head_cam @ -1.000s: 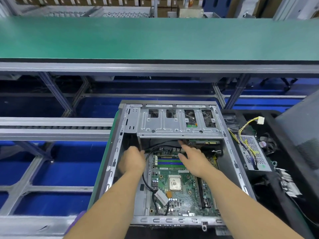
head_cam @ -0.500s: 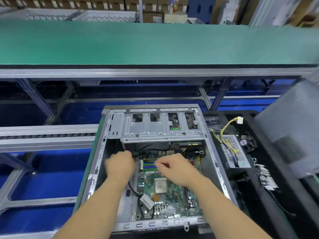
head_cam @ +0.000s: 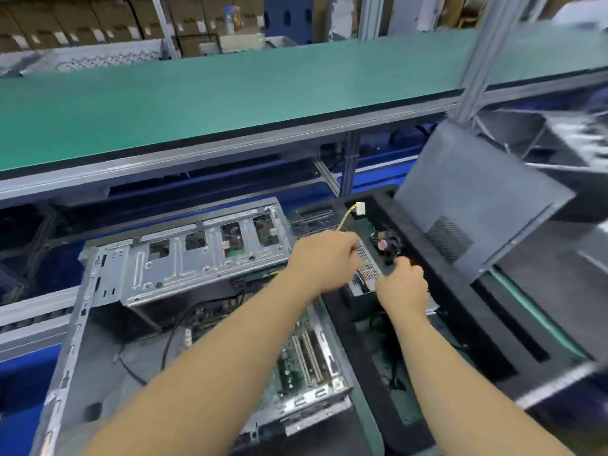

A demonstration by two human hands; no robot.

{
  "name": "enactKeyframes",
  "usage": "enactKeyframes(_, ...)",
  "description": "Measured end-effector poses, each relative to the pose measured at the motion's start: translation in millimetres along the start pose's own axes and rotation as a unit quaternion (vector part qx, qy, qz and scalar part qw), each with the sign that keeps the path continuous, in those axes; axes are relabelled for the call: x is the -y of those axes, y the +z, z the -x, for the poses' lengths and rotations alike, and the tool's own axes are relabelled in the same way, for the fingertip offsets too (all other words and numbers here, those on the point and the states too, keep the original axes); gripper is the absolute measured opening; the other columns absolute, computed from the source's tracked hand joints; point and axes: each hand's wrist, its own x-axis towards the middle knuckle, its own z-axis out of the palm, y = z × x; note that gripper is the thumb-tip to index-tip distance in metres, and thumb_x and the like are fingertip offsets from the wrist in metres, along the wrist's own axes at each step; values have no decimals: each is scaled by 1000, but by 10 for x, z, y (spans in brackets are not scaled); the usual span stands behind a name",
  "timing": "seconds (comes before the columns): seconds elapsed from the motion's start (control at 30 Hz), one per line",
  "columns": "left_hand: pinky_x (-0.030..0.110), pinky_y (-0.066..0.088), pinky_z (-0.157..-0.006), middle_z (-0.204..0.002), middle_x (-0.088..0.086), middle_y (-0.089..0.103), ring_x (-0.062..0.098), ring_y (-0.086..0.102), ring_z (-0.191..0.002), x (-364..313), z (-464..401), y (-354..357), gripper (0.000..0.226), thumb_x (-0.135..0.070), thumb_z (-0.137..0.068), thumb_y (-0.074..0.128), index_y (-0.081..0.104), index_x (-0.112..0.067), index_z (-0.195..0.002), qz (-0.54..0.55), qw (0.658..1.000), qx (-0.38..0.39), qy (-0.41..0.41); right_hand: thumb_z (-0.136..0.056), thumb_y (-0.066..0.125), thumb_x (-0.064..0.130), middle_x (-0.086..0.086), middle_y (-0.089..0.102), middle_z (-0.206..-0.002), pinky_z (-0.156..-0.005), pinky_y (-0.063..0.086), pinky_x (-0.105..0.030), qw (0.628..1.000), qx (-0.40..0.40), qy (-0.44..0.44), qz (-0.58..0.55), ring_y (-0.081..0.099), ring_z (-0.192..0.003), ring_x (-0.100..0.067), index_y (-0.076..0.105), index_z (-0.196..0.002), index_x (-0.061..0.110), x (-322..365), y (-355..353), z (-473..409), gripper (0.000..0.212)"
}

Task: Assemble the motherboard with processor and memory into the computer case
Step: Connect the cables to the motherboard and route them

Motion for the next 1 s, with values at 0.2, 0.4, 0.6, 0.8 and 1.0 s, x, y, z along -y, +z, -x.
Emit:
enactKeyframes(0.2,34,37,-66,-98,2,66,30,59,-84,-116,-117,582,17,-28,-94,42,57,-22,-97,-3,997,75,-30,-95,61,23,-17,44,-140,-104,44,-47,978,83,105,159,47,-129,-36,46,-138,9,-914,243,-47,48)
enactKeyframes(0.4,37,53,-73,-93,-4,67,25,60,-86,-103,-107,511,18,-27,-94,42,60,-23,-97,56,997,35,-48,-93,59,25,-10,61,-126,-97,43,-41,979,61,108,160,49,-121,-31,64,-117,14,-931,215,-171,27)
enactKeyframes(0.6,37,53,-79,-102,-6,65,22,58,-94,-58,-4,430,23,-26,-97,41,60,-26,-109,81,992,88,-34,-98,48,21,-14,69,-102,-85,41,-40,999,6,9,49,59,-98,-35,56,-108,15,-839,239,-131,14)
enactKeyframes(0.8,39,51,-89,-112,1,66,24,59,-102,16,69,363,37,-27,-97,46,55,-21,-133,144,982,116,-44,-100,51,14,-5,64,-86,-66,33,-35,969,-10,-131,-207,57,-85,-32,52,-96,19,-104,-54,88,6)
enactKeyframes(1.0,35,49,-87,-95,1,67,18,62,-89,175,300,-227,26,-22,-91,46,65,-12,-106,578,806,-57,-115,-93,58,6,22,64,-79,-65,42,-5,858,37,-336,-386,58,-76,9,58,-85,35,1140,-563,686,30)
